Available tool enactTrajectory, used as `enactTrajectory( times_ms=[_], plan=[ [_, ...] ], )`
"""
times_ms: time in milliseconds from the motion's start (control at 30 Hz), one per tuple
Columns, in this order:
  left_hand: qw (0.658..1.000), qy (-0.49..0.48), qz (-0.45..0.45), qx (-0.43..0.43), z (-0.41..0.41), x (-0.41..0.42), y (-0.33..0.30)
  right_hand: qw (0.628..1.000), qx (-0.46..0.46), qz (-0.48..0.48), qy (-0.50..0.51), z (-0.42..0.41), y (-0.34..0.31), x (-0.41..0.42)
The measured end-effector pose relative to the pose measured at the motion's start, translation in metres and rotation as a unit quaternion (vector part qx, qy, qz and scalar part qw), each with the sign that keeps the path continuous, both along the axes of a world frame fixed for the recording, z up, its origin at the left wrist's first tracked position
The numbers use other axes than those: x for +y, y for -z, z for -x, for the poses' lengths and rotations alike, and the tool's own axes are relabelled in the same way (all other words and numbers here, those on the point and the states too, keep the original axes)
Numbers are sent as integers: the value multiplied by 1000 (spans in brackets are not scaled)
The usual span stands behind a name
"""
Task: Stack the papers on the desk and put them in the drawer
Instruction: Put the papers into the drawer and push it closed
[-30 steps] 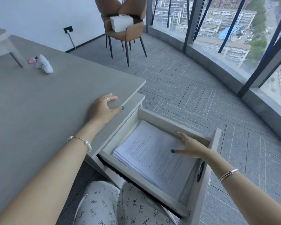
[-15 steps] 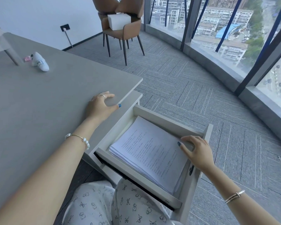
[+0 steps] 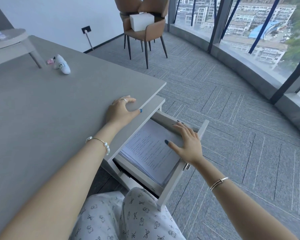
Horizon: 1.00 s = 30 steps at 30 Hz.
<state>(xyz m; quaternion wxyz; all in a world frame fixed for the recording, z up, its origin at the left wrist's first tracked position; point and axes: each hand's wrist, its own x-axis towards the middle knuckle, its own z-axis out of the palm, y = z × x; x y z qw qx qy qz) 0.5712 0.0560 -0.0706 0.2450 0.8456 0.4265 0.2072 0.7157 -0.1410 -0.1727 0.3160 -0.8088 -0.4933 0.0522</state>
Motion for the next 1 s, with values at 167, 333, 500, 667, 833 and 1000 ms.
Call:
enactTrajectory(
  times_ms=[167, 333, 500, 667, 833, 1000],
  plan=[
    [1000, 1, 4, -5, 1, 0, -1, 999, -17, 12, -46, 9, 1, -3],
    [1000, -4, 1, -8, 0, 0, -2, 996, 58, 61, -24, 10, 17, -40],
    [1000, -5, 4, -15, 0, 0, -1, 986, 106, 120, -40, 10, 19, -47],
    [1000, -5, -7, 1, -2, 0, -2, 984, 127, 113, -44, 9, 14, -43],
    [1000, -7, -14, 7, -3, 1, 0, 982, 165, 84, -45, 16, 14, -25],
    [1000, -10, -15, 12, -4, 0, -1, 977, 201, 63, -38, 25, 17, 5]
  ],
)
